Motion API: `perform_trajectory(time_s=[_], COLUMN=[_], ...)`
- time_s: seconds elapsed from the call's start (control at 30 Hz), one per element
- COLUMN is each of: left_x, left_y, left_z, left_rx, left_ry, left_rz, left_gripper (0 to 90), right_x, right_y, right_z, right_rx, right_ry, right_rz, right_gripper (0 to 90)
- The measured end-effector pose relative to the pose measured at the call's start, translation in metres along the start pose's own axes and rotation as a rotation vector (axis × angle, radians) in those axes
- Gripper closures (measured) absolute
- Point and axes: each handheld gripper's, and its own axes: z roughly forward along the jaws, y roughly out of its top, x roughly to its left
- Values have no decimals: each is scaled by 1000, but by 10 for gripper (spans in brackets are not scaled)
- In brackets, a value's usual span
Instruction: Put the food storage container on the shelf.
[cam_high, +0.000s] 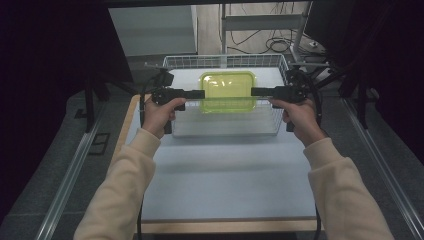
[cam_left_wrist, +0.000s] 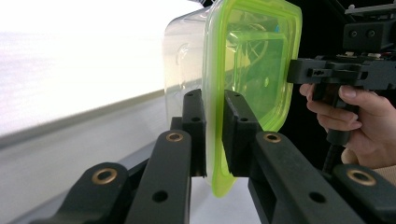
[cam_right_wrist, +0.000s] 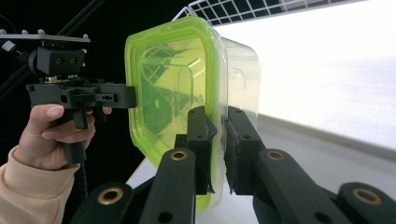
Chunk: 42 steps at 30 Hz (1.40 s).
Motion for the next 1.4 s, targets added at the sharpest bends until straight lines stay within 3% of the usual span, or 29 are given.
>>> perform_trajectory(time_s=[0.33,0.57,0.7,0.93,1.4], left_x=[13,28,33,38,45], left_y=[23,34,39,42,44], left_z=[10,20,25,30,35], left_rx=[7,12,19,5,-24], left_ry=[11,-1,6,2,1], left_rz=[-19,-63,-68,-84,-121], left_gripper=[808,808,807,803,778], right_x=[-14,-26,-33,-42,-47], right_y=[20,32,37,40,47], right_z=[11,21,24,30,40], right_rx=[-15,-1,3,6,-5], right_ry=[-8,-20,-24,-23,-67], right_rz=[24,49,66,98,104], right_gripper=[816,816,813,806,785])
